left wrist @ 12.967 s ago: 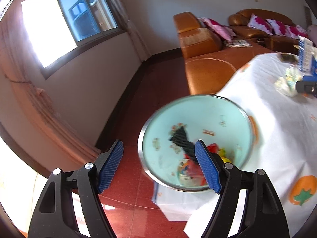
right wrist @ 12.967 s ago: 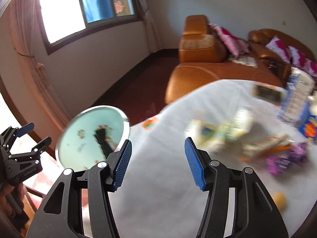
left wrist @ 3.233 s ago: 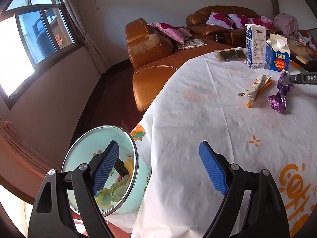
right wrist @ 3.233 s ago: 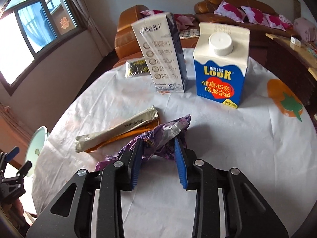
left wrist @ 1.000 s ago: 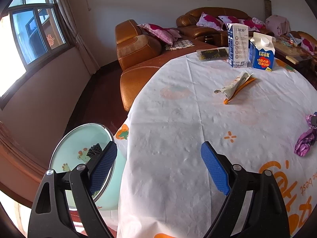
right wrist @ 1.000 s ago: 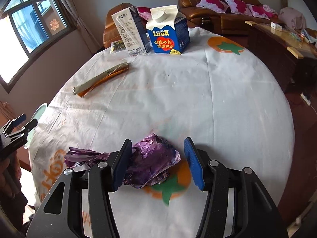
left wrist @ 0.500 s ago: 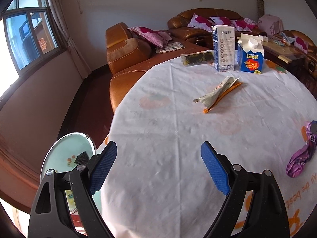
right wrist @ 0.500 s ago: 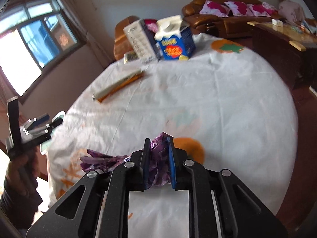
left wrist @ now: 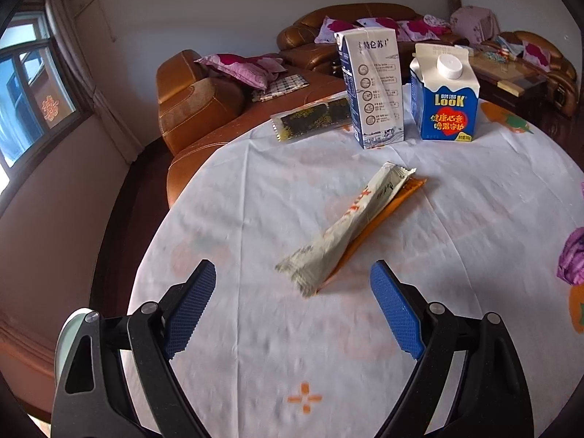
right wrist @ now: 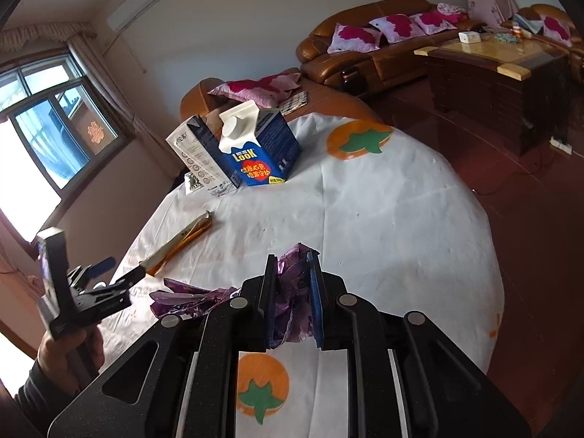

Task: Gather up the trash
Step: 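Grasp the white-and-orange wrapper strip with the left tool while the right tool holds the purple wrapper, then carry the wrapper strip and purple wrapper over the teal bin with both tools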

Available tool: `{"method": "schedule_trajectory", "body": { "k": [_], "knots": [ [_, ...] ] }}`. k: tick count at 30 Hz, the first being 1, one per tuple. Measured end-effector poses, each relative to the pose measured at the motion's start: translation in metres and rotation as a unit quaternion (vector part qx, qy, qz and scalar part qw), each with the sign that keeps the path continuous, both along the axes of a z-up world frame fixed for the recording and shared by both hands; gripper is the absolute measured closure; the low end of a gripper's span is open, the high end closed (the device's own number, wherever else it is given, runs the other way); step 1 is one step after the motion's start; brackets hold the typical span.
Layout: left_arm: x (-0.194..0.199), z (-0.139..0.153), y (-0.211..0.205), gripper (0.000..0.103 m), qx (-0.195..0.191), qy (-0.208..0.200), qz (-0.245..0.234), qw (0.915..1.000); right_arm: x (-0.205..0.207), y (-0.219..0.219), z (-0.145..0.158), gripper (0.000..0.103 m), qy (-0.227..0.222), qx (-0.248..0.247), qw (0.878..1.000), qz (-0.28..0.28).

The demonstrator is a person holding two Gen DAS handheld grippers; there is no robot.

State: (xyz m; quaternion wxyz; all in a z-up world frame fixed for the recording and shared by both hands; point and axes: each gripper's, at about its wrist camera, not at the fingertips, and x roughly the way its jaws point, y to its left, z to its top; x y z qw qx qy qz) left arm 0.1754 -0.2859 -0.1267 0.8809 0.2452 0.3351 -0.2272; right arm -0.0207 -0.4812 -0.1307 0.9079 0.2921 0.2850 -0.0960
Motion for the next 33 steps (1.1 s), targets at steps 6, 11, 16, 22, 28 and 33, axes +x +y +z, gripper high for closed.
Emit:
{"method": "schedule_trajectory", "body": {
  "k": [6, 11, 16, 22, 28, 33],
  "knots": [
    [0.016, -0.02, -0.015, 0.029, 0.027, 0.037, -0.019, 0.9988, 0.004, -0.004, -0.006, 0.086, -0.005, 0.014, 1.0, 0.001],
    [0.008, -0.021, -0.012, 0.077, 0.029, 0.06, -0.039, 0.997, 0.006, -0.001, -0.008, 0.086, -0.006, 0.019, 1.0, 0.007],
    [-0.004, -0.012, 0.003, 0.09, 0.032, 0.044, -0.034, 0.998, 0.011, 0.011, 0.0, 0.086, -0.013, 0.013, 1.0, 0.011],
    [-0.02, 0.011, 0.045, 0.093, 0.015, 0.022, -0.014, 0.9995, 0.03, 0.034, 0.013, 0.086, -0.017, -0.005, 1.0, 0.024],
    [-0.03, 0.029, 0.095, 0.093, 0.0, -0.002, 0.026, 0.9997, 0.057, 0.067, 0.027, 0.086, -0.023, -0.02, 0.998, 0.054],
    [-0.037, 0.039, 0.142, 0.093, -0.011, -0.015, 0.066, 0.9977, 0.082, 0.1, 0.038, 0.086, -0.025, -0.034, 0.996, 0.083]
  ]
}}
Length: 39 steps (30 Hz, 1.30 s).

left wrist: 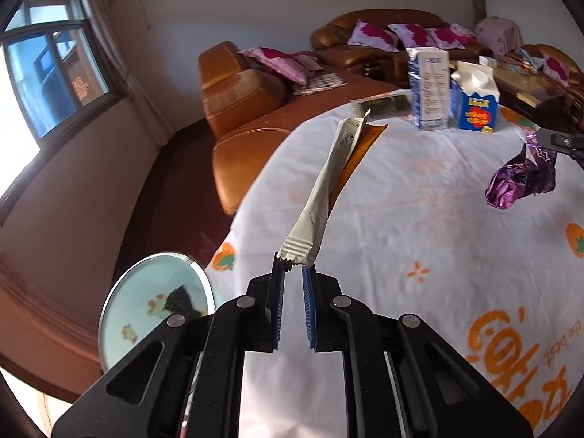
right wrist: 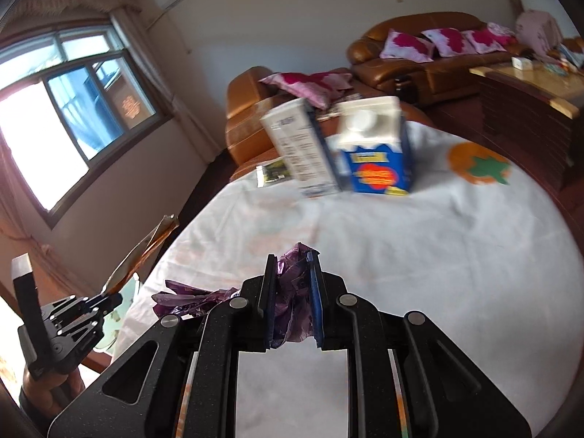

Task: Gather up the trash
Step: 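Carry the wrapper strip and purple wrapper over the teal bin with both tools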

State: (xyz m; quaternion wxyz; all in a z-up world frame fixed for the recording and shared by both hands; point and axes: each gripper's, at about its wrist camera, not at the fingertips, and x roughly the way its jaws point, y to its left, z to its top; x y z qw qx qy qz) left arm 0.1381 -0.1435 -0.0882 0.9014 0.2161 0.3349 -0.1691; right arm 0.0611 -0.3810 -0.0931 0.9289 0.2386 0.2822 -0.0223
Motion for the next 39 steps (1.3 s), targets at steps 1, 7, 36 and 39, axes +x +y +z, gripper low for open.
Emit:
{"method": "schedule_trajectory", "body": {
  "k": [1, 7, 36, 39],
  "knots": [
    [-0.001, 0.001, 0.007, 0.093, -0.001, -0.002, 0.006, 1.0, 0.005, 0.006, 0.001, 0.086, 0.0, -0.002, 1.0, 0.006],
    [-0.005, 0.006, 0.05, 0.093, -0.009, -0.008, 0.045, 0.9989, 0.031, 0.045, 0.012, 0.086, -0.004, -0.013, 0.999, 0.041],
    [-0.01, 0.005, 0.153, 0.093, -0.001, -0.016, 0.177, 0.9841, 0.11, 0.15, 0.033, 0.086, -0.02, -0.044, 0.99, 0.133],
    [-0.011, 0.006, 0.158, 0.093, -0.001, -0.017, 0.184, 0.9828, 0.114, 0.156, 0.033, 0.086, -0.02, -0.046, 0.989, 0.137]
  ]
}}
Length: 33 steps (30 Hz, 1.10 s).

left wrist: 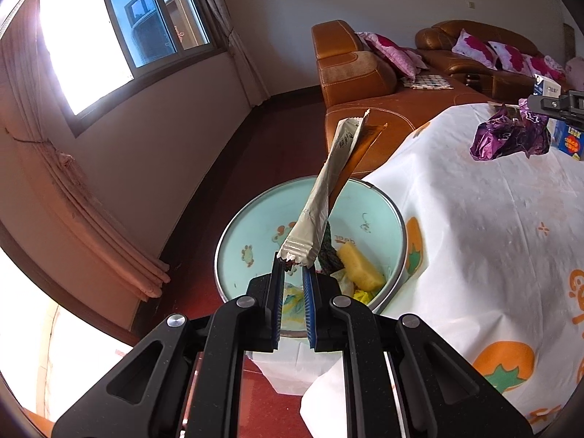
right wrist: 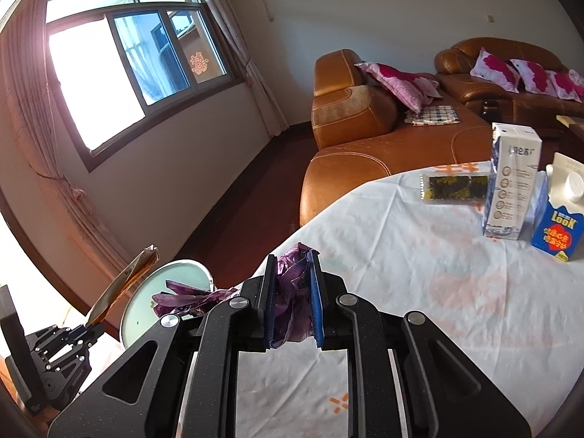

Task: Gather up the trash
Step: 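Carry the wrapper strip and purple wrapper over the teal bin with both tools, then open both tools over the teal bin to drop the wrappers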

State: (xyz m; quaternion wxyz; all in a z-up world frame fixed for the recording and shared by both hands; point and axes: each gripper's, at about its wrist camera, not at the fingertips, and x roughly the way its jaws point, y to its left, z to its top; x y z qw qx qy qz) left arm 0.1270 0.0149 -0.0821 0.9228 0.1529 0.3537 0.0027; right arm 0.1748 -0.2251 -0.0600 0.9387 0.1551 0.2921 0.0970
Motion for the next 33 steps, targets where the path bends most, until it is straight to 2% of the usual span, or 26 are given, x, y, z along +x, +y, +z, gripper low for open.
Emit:
{"method": "schedule_trajectory", "body": {
  "k": [20, 33],
  "knots": [
    [0.004, -0.004, 0.042, 0.093, 0.013, 0.003, 0.066, 0.9977, 0.031, 0.058, -0.002, 0.086, 0.005, -0.022, 0.999, 0.047],
    [0.01, -0.003, 0.059, 0.093, 0.011, 0.005, 0.088, 0.9961, 0.048, 0.1, -0.003, 0.086, 0.01, -0.041, 0.996, 0.076]
  ]
}}
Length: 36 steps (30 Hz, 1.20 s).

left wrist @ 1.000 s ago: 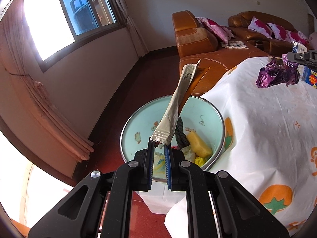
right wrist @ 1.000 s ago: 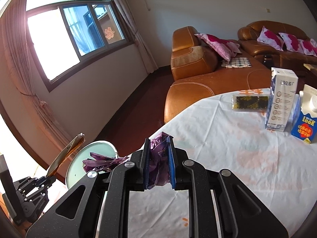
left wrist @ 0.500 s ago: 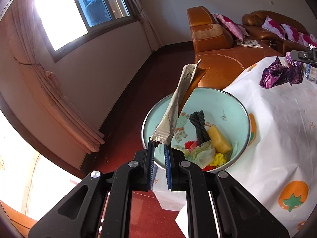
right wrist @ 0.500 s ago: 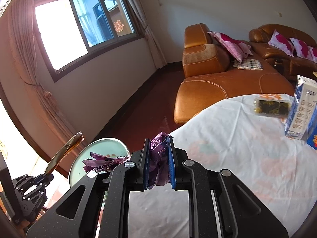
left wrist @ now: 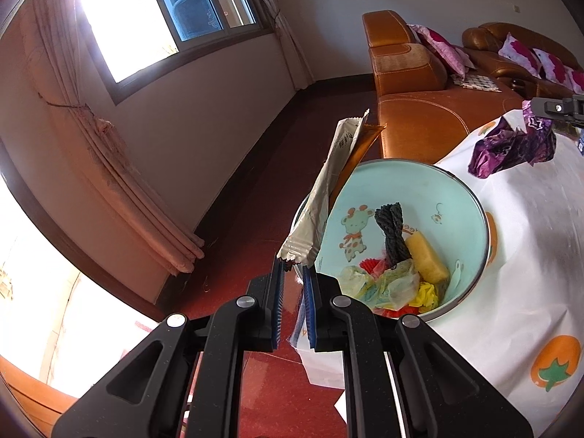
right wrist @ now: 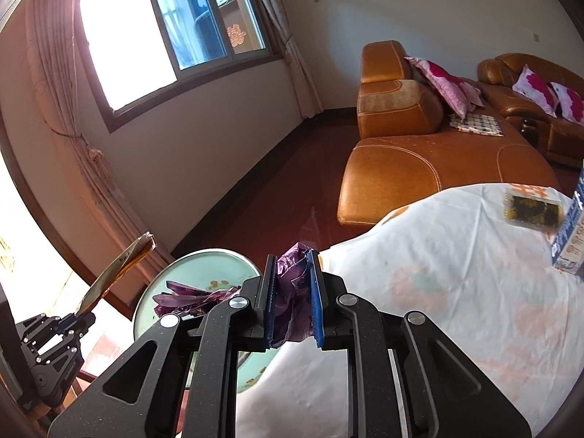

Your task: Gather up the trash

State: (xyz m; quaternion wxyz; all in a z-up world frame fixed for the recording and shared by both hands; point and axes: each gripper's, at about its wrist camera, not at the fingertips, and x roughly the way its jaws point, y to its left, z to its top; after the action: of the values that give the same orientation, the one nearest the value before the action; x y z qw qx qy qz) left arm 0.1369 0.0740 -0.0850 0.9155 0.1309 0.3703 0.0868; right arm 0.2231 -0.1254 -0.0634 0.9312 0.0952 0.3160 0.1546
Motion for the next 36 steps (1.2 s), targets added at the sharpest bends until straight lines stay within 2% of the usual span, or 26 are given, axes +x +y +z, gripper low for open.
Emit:
{"method": "schedule_trajectory", "body": {
  "k": [4, 8, 9, 12, 14, 17, 19, 23, 25, 32, 36],
  "knots": [
    [0.0, 0.001, 0.001, 0.089, -0.006, -0.001, 0.001, 1.0, 0.006, 0.014, -0.001, 0.085, 0.003, -0.002, 1.0, 0.014],
    [0.0, 0.001, 0.0, 0.083, -0.014, -0.005, -0.005, 0.9999, 0.012, 0.028, -0.006, 0.072, 0.001, 0.004, 0.999, 0.033],
    [0.0, 0.001, -0.002, 0.079, -0.016, -0.008, -0.006, 0.9998, 0.013, 0.031, -0.008, 0.066, 0.003, 0.005, 0.999, 0.036],
    [0.0, 0.001, -0.004, 0.072, -0.019, -0.01, -0.008, 0.9997, 0.014, 0.036, -0.014, 0.065, 0.008, 0.009, 0.999, 0.043],
    [0.0, 0.002, -0.004, 0.058, -0.02, -0.016, -0.004, 0.9997, 0.011, 0.035, -0.015, 0.061, 0.011, 0.016, 0.999, 0.045],
    [-0.001, 0.006, -0.004, 0.052, -0.024, -0.023, -0.002, 0.9994, 0.003, 0.031, -0.012, 0.058, 0.007, 0.02, 0.999, 0.044],
    [-0.003, 0.01, -0.004, 0.04, -0.027, -0.032, 0.002, 0.9991, -0.004, 0.024, -0.008, 0.056, 0.001, 0.023, 0.999, 0.038],
    [-0.011, 0.023, -0.003, 0.037, -0.04, -0.052, 0.006, 0.9978, -0.025, 0.011, 0.002, 0.05, -0.02, 0.019, 0.999, 0.026],
    [-0.017, 0.032, -0.005, 0.03, -0.044, -0.069, 0.009, 0.9966, -0.04, 0.002, 0.008, 0.05, -0.034, 0.011, 0.999, 0.016],
    [-0.03, 0.054, -0.007, 0.027, -0.058, -0.103, 0.005, 0.993, -0.075, -0.022, 0.027, 0.046, -0.07, -0.007, 0.997, -0.02],
    [-0.036, 0.063, -0.007, 0.021, -0.062, -0.116, 0.005, 0.9913, -0.086, -0.027, 0.034, 0.045, -0.08, -0.015, 0.996, -0.029]
  ]
}}
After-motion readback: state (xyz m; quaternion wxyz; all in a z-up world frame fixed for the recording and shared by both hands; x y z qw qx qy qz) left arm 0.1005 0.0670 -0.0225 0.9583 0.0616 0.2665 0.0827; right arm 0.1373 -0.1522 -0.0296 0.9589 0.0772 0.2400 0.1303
